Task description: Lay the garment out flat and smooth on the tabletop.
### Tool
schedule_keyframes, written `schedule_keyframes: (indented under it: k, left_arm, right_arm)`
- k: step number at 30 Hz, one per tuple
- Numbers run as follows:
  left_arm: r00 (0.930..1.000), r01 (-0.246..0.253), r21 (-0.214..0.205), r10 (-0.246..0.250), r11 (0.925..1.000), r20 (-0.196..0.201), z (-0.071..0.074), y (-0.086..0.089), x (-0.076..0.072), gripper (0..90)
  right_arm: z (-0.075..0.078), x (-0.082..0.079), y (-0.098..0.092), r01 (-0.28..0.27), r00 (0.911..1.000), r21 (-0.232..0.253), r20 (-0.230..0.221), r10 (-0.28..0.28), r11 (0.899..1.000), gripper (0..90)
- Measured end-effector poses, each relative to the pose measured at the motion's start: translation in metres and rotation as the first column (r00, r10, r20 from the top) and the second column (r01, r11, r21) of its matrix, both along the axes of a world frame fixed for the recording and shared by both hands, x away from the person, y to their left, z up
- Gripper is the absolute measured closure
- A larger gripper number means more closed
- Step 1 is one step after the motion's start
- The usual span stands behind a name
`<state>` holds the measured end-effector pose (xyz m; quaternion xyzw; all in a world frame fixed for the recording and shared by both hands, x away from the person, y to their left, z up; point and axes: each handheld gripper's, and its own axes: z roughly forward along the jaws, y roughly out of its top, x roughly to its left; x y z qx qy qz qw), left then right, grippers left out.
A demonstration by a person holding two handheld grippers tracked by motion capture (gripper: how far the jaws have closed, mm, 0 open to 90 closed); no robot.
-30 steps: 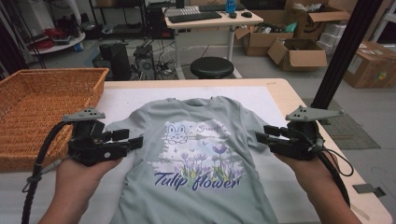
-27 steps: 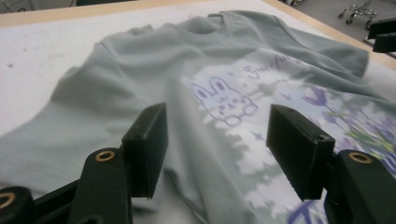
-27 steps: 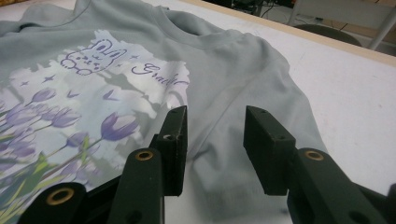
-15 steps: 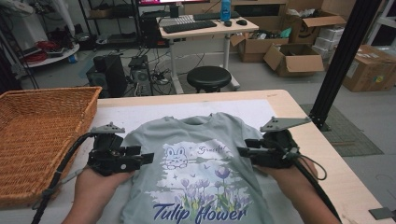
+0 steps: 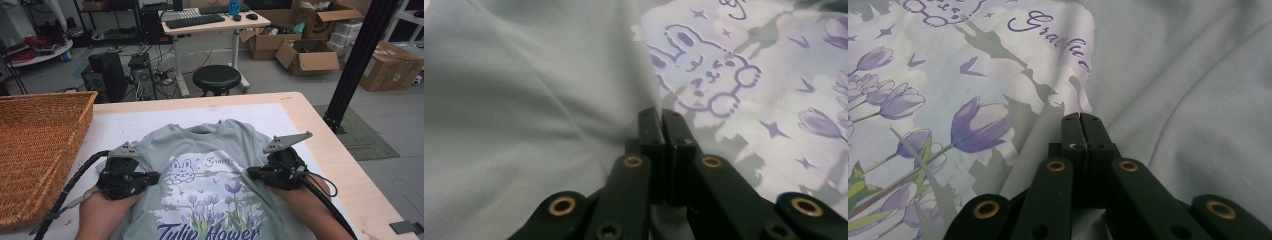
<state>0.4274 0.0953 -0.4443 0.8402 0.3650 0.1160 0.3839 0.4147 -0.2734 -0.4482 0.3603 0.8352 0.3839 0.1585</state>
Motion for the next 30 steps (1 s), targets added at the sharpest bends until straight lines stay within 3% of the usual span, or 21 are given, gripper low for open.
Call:
schedule_keyframes:
  k: [3,11,15,16,20,24,30]
  left_arm:
    - [1.0,0.001,-0.009,-0.001,1.0,0.001,0.002,0.003,-0.01,88.7]
    - [0.9988,0.009,-0.073,-0.012,0.9973,-0.046,-0.001,0.012,-0.04,88.6]
    - [0.9997,-0.01,-0.083,0.008,0.9965,-0.025,-0.003,0.01,-0.046,87.5]
    - [0.9997,-0.02,-0.091,0.019,0.9956,-0.014,-0.001,0.009,-0.045,82.5]
    - [0.9987,-0.037,-0.121,0.041,0.9919,0.03,0.009,0.007,-0.038,65.0]
    - [0.9966,-0.047,-0.131,0.055,0.9903,0.06,0.02,0.007,-0.02,60.9]
    - [0.9921,-0.087,-0.12,0.096,0.989,0.08,0.029,0.007,0.015,56.4]
  right_arm:
    - [0.001,-0.005,-0.005,0.007,0.9999,0.004,-0.012,-0.007,1.0,90.0]
    - [0.003,-0.033,-0.019,0.012,0.9998,0.002,-0.016,-0.012,1.0,90.0]
    - [0.003,-0.04,-0.019,0.008,1.0,-0.003,-0.003,-0.008,1.0,88.6]
    - [0.003,-0.04,-0.019,0.005,1.0,-0.004,0.006,-0.005,1.0,82.4]
    - [0.01,-0.03,-0.019,0.012,0.9989,0.022,0.046,-0.013,1.0,76.4]
    - [0.018,-0.01,-0.022,0.033,0.9954,0.047,0.088,-0.037,0.998,72.1]
    - [0.021,0.028,-0.027,0.071,0.9908,0.069,0.11,-0.079,0.995,68.1]
